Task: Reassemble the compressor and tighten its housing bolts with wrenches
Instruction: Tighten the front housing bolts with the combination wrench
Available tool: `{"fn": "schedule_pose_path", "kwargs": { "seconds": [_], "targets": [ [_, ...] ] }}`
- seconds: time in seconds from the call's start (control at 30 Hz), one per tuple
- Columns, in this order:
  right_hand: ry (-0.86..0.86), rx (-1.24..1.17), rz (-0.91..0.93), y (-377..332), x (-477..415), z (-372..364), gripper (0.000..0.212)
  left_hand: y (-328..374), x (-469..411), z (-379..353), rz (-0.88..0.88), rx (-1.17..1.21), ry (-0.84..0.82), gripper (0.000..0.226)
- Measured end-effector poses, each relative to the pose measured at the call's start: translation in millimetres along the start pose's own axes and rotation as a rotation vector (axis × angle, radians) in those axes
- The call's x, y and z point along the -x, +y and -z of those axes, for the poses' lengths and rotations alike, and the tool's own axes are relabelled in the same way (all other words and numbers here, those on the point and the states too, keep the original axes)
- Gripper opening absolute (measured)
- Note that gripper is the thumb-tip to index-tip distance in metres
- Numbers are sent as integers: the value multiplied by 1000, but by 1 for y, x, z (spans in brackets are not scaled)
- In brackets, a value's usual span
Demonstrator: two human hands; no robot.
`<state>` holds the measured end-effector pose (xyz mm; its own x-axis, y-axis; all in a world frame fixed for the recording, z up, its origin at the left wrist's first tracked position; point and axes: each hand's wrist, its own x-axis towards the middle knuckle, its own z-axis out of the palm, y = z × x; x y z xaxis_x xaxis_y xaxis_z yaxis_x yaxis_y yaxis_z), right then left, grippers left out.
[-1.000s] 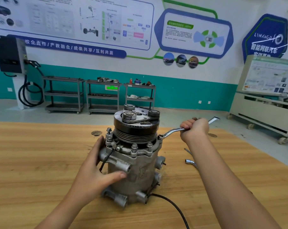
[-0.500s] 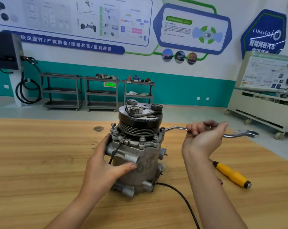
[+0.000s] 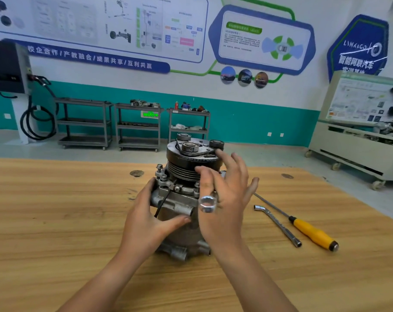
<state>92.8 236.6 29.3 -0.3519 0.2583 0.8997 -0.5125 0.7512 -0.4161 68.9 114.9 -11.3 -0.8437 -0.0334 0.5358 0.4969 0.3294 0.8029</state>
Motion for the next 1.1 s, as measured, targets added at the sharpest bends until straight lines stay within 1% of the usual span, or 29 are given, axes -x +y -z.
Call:
{"fn": "schedule_pose_path", "kwargs": {
  "seconds": [0.07, 0.17, 0.2, 0.23, 0.27, 0.3, 0.37, 0.4, 0.43, 0.47, 0.53, 0.6, 0.73, 0.83, 0.93, 0.97, 1.0, 1.03, 1.07, 1.1],
  "targets": [
    [-53, -6, -29, -3, -1, -1, 29, 0, 0, 0, 5, 1, -4, 117],
    [-130, -39, -65, -4, -1, 3, 33, -1, -2, 2, 11, 27, -17, 120],
    [-149, -75, -88, -6, -3, 6, 31, -2, -3, 2, 16, 32, -27, 122],
    [-145, -160, -139, -9, -9, 11, 27, -3, -3, 2, 24, 32, -34, 123],
    [-107, -301, -227, -12, -17, 17, 23, -3, -3, 2, 29, 28, -34, 124],
    [-34, -467, -343, -13, -30, 23, 22, -3, -2, 2, 26, 24, -26, 124],
    [196, -781, -598, -3, -63, 39, 30, -3, 0, 2, 3, 9, -12, 123],
    [286, -930, -712, 7, -81, 49, 34, -2, 1, 2, -7, 4, -10, 123],
    [341, -1080, -809, 19, -98, 57, 37, -2, 2, 2, -11, 4, -12, 122],
    [358, -1207, -899, 30, -114, 63, 37, -2, 2, 2, -16, 12, -17, 120],
    [299, -1316, -1050, 49, -136, 60, 38, -3, 3, 1, -24, 31, -27, 113],
    [238, -1308, -1153, 67, -146, 46, 39, -4, 2, 1, -31, 35, -28, 106],
    [130, -1266, -1310, 93, -148, 9, 38, -11, 1, 1, -59, 17, -27, 105],
    [63, -1216, -1381, 106, -142, -6, 36, -15, 1, 0, -72, 21, -24, 104],
    [-16, -1204, -1409, 109, -145, -11, 38, -17, 1, -1, -79, -4, -19, 102],
    [-58, -1167, -1420, 109, -148, -13, 39, -16, 1, -2, -79, -10, -13, 101],
    [-134, -1063, -1392, 109, -145, -16, 39, -14, 1, -2, -79, -8, -9, 101],
    [-218, -888, -1315, 108, -137, -22, 38, -13, 1, -1, -78, -2, -7, 102],
    [-245, -733, -1260, 105, -126, -28, 36, -13, 1, -1, -72, -1, -13, 102],
    [-208, -659, -1233, 106, -110, -34, 34, -12, 1, 0, -66, -6, -26, 102]
  ]
}}
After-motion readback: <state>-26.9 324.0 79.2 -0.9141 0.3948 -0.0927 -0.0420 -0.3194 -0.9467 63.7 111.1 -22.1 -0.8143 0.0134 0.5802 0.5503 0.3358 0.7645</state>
